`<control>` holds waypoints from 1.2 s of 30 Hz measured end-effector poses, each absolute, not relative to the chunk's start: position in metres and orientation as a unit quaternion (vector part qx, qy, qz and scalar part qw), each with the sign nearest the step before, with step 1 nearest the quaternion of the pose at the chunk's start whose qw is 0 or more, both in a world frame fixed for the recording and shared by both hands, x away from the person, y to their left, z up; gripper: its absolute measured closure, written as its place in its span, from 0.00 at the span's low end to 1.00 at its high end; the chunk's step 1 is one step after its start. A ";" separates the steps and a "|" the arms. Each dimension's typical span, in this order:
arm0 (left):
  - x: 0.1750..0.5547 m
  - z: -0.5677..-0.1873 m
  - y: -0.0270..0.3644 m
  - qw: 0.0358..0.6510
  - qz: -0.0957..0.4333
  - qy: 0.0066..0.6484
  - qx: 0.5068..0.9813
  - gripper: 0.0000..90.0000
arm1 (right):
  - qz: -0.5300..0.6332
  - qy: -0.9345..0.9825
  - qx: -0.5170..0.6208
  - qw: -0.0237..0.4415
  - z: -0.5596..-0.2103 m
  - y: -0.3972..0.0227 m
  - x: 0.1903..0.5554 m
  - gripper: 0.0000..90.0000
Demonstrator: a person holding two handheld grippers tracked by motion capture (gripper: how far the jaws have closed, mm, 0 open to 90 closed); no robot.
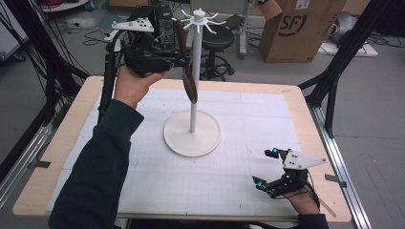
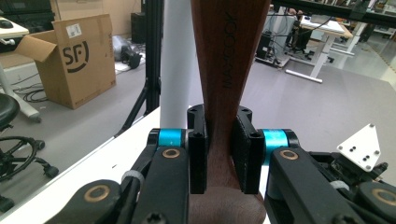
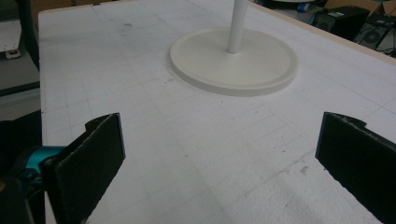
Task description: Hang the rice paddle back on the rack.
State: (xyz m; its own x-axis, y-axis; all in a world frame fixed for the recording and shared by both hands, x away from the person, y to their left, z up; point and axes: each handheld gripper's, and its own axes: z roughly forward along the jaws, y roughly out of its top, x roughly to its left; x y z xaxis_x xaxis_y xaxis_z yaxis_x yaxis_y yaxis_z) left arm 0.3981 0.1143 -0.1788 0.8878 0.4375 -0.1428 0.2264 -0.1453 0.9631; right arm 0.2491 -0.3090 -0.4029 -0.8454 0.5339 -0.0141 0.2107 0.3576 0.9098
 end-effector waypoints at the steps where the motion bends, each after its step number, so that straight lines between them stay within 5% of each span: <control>1: 0.398 -0.179 0.115 0.615 0.088 0.219 0.753 0.86 | 0.518 0.809 0.230 0.156 -0.403 -0.309 0.249 0.01; 36: 0.391 -0.165 0.106 0.565 0.145 0.225 0.780 0.87 | 0.517 0.810 0.230 0.153 -0.404 -0.308 0.249 0.01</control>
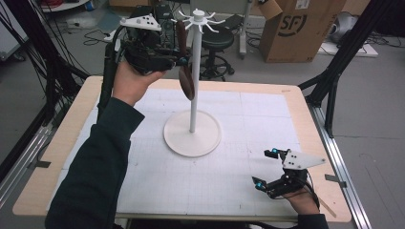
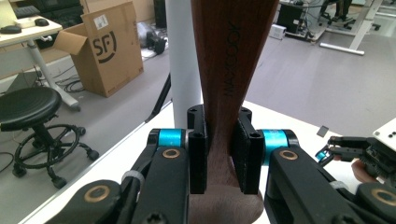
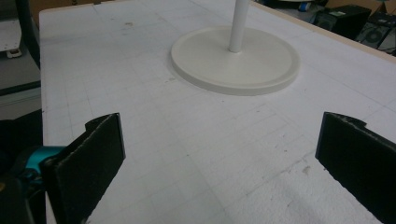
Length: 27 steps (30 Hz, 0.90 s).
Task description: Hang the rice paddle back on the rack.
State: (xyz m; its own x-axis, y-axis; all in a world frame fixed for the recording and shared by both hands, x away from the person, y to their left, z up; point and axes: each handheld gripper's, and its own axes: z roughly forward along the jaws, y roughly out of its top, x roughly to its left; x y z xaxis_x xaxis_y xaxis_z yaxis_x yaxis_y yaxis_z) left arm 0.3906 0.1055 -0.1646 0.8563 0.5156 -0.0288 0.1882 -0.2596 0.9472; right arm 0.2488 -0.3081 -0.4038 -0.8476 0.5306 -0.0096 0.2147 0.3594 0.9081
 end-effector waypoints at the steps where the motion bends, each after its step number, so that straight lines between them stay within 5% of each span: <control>1: 0.391 -0.165 0.105 0.565 0.144 0.225 0.781 0.87 | 0.517 0.810 0.230 0.155 -0.404 -0.308 0.249 0.01; 27: 0.402 -0.160 0.103 0.538 0.132 0.220 0.803 0.87 | 0.516 0.811 0.230 0.151 -0.405 -0.307 0.248 0.01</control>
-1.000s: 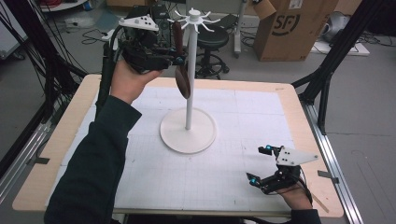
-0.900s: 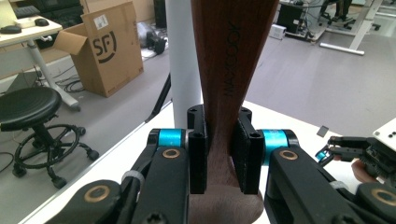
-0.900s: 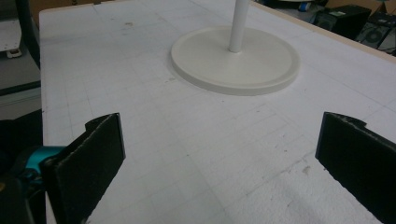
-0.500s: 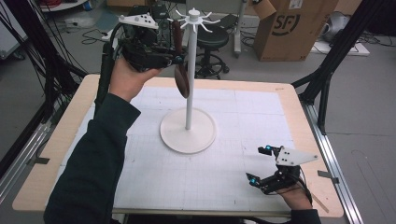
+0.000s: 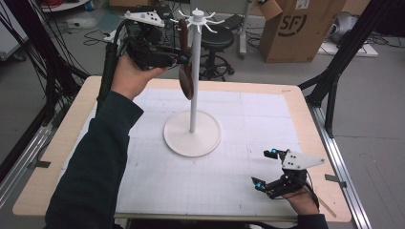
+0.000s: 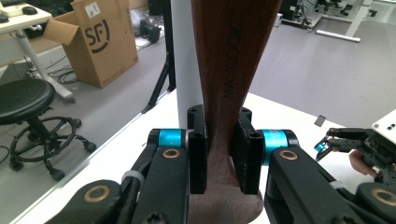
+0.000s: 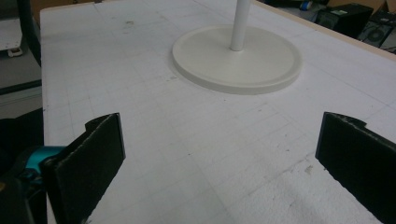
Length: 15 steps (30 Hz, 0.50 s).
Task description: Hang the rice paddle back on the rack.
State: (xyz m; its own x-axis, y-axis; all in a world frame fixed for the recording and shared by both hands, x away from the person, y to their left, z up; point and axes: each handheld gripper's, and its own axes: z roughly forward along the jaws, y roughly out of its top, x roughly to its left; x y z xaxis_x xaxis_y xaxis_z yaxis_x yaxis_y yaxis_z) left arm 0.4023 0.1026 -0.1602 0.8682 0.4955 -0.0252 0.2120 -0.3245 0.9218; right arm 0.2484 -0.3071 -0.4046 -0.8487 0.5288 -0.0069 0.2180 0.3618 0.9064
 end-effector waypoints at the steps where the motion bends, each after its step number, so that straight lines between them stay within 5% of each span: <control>1: 0.402 -0.161 0.102 0.536 0.132 0.221 0.804 0.87 | 0.516 0.811 0.230 0.151 -0.405 -0.307 0.249 0.01; 15: 0.400 -0.163 0.104 0.538 0.135 0.214 0.804 0.81 | 0.516 0.811 0.230 0.153 -0.404 -0.308 0.248 0.01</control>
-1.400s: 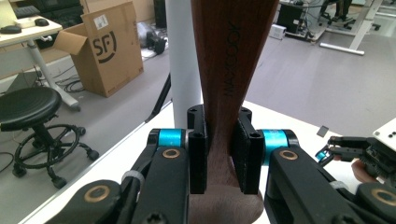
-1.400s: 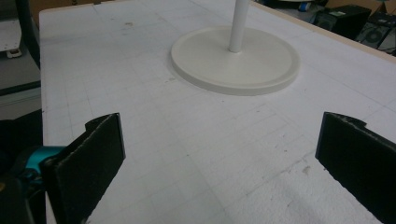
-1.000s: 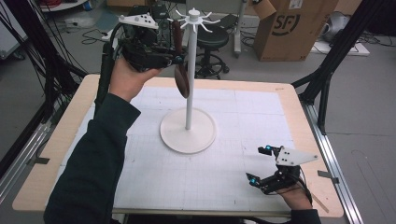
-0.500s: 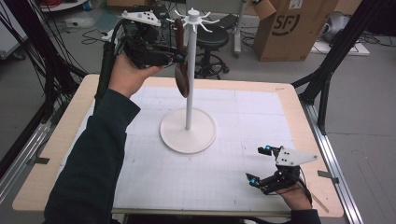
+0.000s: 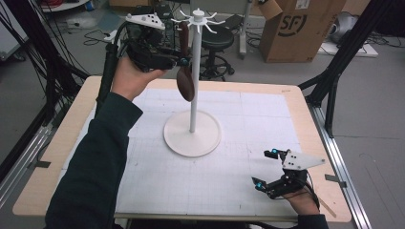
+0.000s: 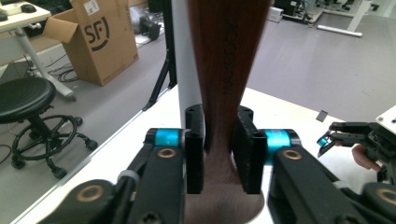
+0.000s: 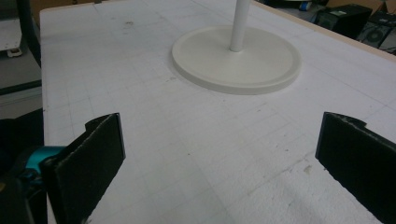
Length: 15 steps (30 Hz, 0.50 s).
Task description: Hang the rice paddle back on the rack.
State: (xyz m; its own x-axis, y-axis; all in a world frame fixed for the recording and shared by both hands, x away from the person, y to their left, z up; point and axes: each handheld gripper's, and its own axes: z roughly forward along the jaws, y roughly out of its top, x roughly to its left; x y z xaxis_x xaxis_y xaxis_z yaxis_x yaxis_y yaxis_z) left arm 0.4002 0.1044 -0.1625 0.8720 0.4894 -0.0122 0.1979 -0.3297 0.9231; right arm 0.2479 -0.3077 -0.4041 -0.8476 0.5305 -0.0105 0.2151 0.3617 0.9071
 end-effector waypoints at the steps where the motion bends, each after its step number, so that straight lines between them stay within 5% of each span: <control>1: 0.400 -0.162 0.105 0.539 0.133 0.212 0.804 0.77 | 0.516 0.811 0.229 0.153 -0.404 -0.308 0.248 0.01; 15: 0.389 -0.173 0.123 0.569 0.122 0.215 0.784 0.27 | 0.515 0.811 0.230 0.154 -0.405 -0.307 0.248 0.01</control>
State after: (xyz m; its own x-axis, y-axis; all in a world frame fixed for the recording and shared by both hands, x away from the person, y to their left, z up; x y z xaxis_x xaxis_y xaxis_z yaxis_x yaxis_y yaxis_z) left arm 0.3895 0.1234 -0.1728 0.8779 0.4759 -0.0530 0.1978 -0.2597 0.9452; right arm 0.2480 -0.3074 -0.4046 -0.8472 0.5311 -0.0122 0.2145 0.3629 0.9068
